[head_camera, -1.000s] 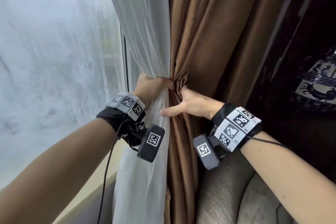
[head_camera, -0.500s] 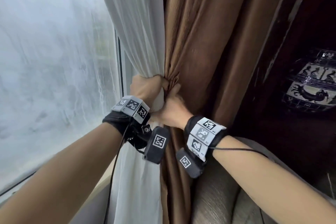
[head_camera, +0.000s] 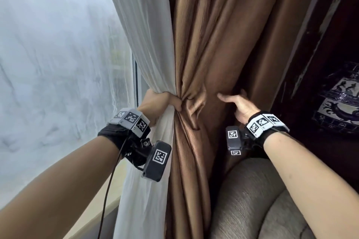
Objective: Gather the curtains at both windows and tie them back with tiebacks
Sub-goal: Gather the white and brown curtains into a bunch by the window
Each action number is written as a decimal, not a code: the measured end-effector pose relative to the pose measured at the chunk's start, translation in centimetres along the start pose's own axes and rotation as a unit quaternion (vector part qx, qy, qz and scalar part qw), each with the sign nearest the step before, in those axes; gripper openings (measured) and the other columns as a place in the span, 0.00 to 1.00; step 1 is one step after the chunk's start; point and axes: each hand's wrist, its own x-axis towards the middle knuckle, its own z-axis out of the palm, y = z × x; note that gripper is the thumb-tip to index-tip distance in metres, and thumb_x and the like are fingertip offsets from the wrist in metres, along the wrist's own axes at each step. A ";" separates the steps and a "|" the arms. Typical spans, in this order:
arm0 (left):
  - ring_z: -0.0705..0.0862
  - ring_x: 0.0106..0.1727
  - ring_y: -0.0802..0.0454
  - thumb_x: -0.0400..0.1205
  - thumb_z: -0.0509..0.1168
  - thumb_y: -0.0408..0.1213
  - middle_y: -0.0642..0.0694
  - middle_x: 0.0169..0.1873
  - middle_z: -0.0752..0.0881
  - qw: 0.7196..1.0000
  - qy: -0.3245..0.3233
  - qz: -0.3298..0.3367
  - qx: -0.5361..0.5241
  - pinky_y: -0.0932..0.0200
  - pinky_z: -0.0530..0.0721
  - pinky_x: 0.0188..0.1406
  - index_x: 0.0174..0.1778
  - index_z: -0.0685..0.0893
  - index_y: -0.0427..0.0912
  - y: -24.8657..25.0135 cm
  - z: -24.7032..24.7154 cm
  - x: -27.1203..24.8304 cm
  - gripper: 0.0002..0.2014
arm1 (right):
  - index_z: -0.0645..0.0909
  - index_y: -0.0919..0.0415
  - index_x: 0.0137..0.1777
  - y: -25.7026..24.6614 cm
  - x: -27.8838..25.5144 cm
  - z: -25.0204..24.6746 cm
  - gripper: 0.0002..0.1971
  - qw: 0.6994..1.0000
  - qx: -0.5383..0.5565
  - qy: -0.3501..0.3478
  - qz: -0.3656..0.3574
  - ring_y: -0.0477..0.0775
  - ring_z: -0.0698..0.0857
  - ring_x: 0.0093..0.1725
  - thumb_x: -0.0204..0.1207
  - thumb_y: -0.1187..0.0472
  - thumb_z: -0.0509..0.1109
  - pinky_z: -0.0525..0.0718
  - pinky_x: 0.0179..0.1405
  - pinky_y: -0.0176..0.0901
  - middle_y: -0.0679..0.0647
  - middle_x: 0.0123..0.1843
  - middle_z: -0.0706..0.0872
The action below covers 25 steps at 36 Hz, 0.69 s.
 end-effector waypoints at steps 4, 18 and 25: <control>0.90 0.42 0.40 0.55 0.73 0.22 0.37 0.44 0.92 1.000 -0.024 -0.014 0.009 0.55 0.89 0.34 0.51 0.88 0.32 0.2 -0.4 -0.2 0.25 | 0.72 0.59 0.72 -0.4 -0.3 1.1 0.44 0.998 0.044 -0.036 0.006 0.53 0.86 0.60 0.53 0.67 0.85 0.80 0.66 0.51 0.54 0.61 0.88; 0.90 0.47 0.36 0.54 0.73 0.22 0.35 0.45 0.91 1.000 0.009 0.016 0.014 0.39 0.90 0.49 0.43 0.88 0.34 -0.1 -0.2 1.6 0.20 | 0.86 0.60 0.41 0.2 -1.6 5.4 0.13 0.994 -0.052 0.023 -0.095 0.58 0.84 0.45 0.71 0.78 0.67 0.83 0.52 0.55 0.60 0.42 0.87; 0.88 0.43 0.41 0.62 0.73 0.21 0.41 0.39 0.88 0.996 0.073 0.051 -0.014 0.49 0.90 0.41 0.38 0.83 0.42 -0.9 0.6 2.8 0.14 | 0.81 0.65 0.34 -0.8 -8.4 7.0 0.05 0.944 -0.254 -0.021 -0.210 0.49 0.76 0.36 0.66 0.72 0.74 0.72 0.36 0.41 0.52 0.33 0.80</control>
